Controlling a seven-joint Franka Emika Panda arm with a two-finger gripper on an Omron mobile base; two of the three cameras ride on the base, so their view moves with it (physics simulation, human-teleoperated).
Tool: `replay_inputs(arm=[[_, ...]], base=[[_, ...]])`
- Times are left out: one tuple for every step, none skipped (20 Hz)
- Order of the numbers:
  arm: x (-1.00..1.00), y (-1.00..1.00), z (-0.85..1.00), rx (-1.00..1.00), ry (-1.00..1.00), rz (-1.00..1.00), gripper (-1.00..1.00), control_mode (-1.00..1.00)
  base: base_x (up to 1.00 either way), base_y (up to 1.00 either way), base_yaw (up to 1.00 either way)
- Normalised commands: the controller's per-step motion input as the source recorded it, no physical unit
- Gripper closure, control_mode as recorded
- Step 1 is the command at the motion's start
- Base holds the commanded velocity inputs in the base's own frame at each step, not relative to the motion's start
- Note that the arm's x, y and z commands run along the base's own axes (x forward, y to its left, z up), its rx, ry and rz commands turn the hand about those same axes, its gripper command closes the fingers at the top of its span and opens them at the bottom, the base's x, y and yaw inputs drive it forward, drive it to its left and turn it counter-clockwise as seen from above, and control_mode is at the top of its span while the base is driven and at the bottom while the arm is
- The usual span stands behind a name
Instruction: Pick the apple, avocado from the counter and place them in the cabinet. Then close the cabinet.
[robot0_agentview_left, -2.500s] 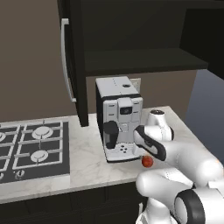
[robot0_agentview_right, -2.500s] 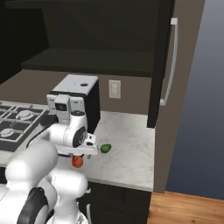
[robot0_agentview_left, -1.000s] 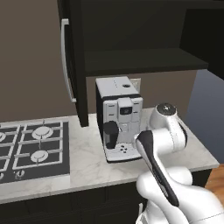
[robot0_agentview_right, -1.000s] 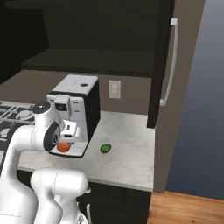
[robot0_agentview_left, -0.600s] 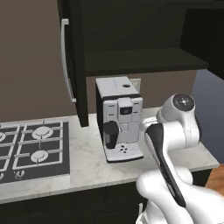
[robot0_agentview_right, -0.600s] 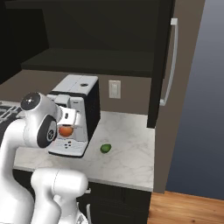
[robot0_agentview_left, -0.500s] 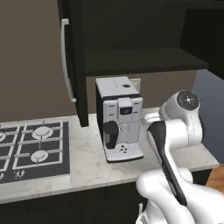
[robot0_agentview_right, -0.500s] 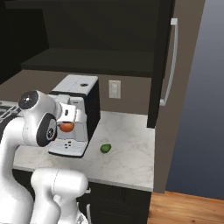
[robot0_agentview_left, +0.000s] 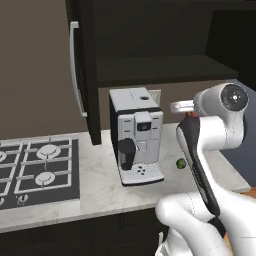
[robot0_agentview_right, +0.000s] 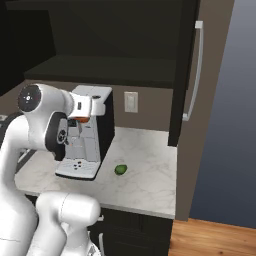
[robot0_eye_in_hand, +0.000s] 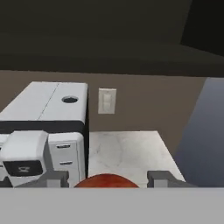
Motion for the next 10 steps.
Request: replay_inputs(arm=[[0.61,-0.22,1.00,0.06,-0.02,-0.04,1.00,-1.00],[0.68,-0.20,1.00,0.06,0.00,-0.04,1.00,-1.00],[0.72,-0.16,1.00,0.06,0.00,-0.05,1.00,-1.00],[0.76,-0.14,1.00,0.05,0.00,-0.05,1.00,-1.00],[0.75,-0.06,1.00,0.03,0.00,-0.05,1.00,-1.00],[0.84,-0.04,1.00,0.02,0.00,-0.05,1.00,-1.00],[0.84,-0.01,0.92,0.00,0.00,-0.06,1.00,-1.00],[0.86,-0.01,0.76,0.00,0.00,-0.06,1.00,-1.00],[0.97,-0.01,0.59,0.00,0.00,-0.07,1.00,-1.00],[0.96,-0.04,0.41,0.00,0.00,-0.09,1.00,-1.00]], base=[[0.00,0.00,0.00],[0.00,0.00,0.00],[0.00,0.00,0.00],[0.00,0.00,0.00],[0.00,0.00,0.00],[0.00,0.00,0.00],[0.00,0.00,0.00],[0.00,0.00,0.00],[0.00,0.00,0.00],[0.00,0.00,0.00]])
